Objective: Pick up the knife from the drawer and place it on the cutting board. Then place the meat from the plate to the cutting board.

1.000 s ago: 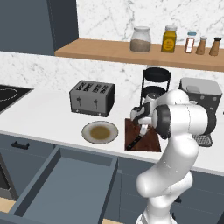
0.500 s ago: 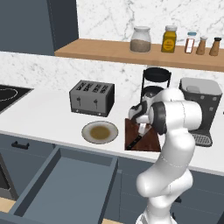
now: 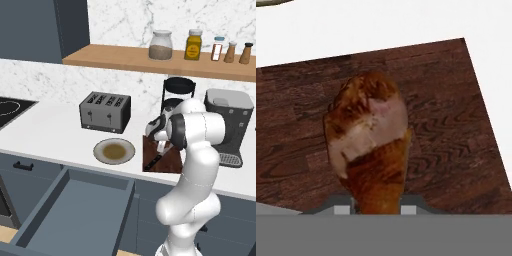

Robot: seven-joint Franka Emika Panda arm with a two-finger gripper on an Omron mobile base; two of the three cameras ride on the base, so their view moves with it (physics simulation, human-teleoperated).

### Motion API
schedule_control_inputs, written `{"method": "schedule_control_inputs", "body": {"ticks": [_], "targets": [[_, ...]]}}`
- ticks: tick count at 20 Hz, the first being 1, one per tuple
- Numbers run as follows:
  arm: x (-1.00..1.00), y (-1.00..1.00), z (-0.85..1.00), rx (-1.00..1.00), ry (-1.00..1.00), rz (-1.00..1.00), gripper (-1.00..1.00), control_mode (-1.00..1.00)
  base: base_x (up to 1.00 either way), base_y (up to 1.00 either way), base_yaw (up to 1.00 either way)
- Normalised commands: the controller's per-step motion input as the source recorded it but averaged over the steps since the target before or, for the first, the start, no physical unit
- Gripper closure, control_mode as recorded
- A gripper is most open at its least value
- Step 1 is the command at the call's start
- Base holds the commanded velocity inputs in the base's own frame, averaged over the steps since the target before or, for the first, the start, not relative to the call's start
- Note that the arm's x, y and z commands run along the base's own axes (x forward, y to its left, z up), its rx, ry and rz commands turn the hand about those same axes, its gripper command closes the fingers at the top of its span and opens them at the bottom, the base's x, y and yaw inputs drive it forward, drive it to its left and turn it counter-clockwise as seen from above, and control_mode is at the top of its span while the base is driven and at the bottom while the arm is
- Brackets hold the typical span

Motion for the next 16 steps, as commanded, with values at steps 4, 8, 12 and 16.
{"method": "schedule_control_inputs", "body": {"ticks": [4, 8, 12, 16], "targets": [[0.02, -0.01, -0.19, 0.00, 0.01, 0.00, -1.00, -1.00, 0.00, 0.00, 0.00], [-0.08, -0.03, 0.00, 0.00, -0.02, 0.01, -1.00, -1.00, 0.00, 0.00, 0.00], [-0.25, 0.00, 0.20, 0.00, -0.06, 0.03, -1.00, -1.00, 0.00, 0.00, 0.00], [-0.40, 0.05, 0.34, 0.00, -0.07, 0.02, -1.00, -1.00, 0.00, 0.00, 0.00]]}}
